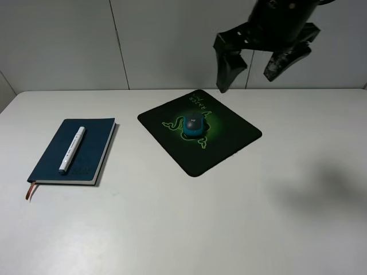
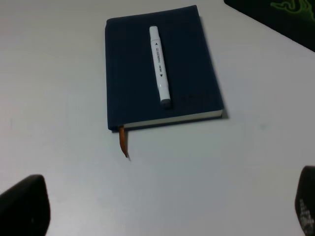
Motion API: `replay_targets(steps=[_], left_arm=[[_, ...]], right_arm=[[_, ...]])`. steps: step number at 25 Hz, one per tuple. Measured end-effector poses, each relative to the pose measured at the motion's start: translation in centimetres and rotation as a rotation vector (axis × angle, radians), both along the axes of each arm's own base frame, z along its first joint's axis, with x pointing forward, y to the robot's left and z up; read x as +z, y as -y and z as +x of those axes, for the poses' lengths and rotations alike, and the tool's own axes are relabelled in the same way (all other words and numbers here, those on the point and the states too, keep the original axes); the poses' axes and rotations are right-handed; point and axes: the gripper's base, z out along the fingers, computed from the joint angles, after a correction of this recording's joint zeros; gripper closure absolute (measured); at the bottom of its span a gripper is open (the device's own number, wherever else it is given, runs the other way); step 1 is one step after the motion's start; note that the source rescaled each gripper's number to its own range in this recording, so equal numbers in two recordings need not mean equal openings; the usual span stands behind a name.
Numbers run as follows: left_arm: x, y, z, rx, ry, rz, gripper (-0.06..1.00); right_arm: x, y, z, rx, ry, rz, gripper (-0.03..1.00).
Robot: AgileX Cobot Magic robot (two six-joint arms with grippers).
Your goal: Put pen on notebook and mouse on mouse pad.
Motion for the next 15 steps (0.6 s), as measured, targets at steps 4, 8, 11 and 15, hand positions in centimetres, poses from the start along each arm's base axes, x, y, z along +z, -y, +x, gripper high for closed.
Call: replay_targets(steps=[4,8,11,15], left_arm=[[0.0,0.0,0.0,0.0,0.0,0.0,-0.06],[0.0,0.0,0.0,0.0,0.0,0.0,-0.06],[0.0,0.0,0.0,0.0,0.0,0.0,-0.06],[0.0,0.0,0.0,0.0,0.0,0.0,-0.06]], right_arm=[[0.9,3.1,-3.8,-0.001,0.059,-0.062,-0.03],[1.5,5.7,-7.8,-0.019,0.103,-0.055,-0.03],[1.7,7.3,-10.5,-0.034,0.134,-0.031,-0.03],[2.0,9.3,-14.0,-0.041,0.189,0.014,-0.03]])
